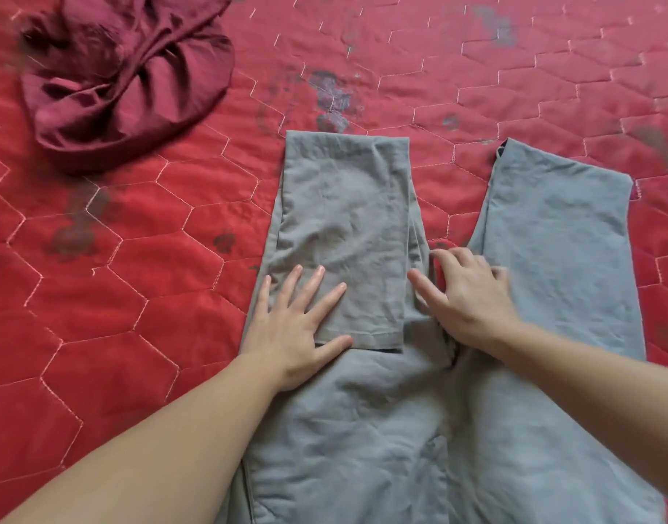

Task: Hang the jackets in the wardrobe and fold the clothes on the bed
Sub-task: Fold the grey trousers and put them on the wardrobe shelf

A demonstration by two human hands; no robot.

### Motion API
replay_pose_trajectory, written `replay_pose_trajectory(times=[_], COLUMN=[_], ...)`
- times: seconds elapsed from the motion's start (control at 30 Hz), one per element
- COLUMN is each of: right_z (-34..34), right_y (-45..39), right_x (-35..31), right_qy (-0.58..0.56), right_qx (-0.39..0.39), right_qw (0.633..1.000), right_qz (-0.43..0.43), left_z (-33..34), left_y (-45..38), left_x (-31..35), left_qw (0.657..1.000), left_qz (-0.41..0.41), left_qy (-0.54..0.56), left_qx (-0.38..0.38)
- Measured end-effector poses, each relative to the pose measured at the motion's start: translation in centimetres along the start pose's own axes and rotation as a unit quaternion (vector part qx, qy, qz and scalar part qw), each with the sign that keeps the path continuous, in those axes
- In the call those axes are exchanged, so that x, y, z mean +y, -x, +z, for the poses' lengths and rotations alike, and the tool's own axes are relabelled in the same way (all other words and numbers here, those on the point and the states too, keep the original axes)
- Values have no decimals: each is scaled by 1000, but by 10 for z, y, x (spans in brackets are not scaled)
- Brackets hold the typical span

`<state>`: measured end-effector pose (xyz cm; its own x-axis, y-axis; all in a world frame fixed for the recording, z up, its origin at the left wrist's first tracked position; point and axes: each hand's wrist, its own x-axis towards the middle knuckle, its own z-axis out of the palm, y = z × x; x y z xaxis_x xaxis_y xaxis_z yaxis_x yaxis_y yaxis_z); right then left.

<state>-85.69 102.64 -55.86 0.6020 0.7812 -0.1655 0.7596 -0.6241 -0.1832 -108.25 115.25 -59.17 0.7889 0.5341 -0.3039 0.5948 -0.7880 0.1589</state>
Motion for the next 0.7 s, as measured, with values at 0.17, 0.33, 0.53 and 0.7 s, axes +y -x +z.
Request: replay_pose_trajectory(times=[0.17,0.33,0.53,0.7], right_z=[-20,-27,-35,-12], right_y=[-93,-174,-224,-233], right_x=[-20,-37,-54,-57], right_qy=[-225,-318,-325,-362], right_qx=[-14,-28,-11,53], right_qw=[966,929,927,905], right_qz=[125,187,185,215], left_z=[1,8,8,10], left_y=[4,2,-2,-6], left_x=[0,-3,-4,-5], left_qw=[999,995,994,995], left_qz=[22,41,28,6], left_qy=[-2,20,20,25], left_qx=[48,92,103,94])
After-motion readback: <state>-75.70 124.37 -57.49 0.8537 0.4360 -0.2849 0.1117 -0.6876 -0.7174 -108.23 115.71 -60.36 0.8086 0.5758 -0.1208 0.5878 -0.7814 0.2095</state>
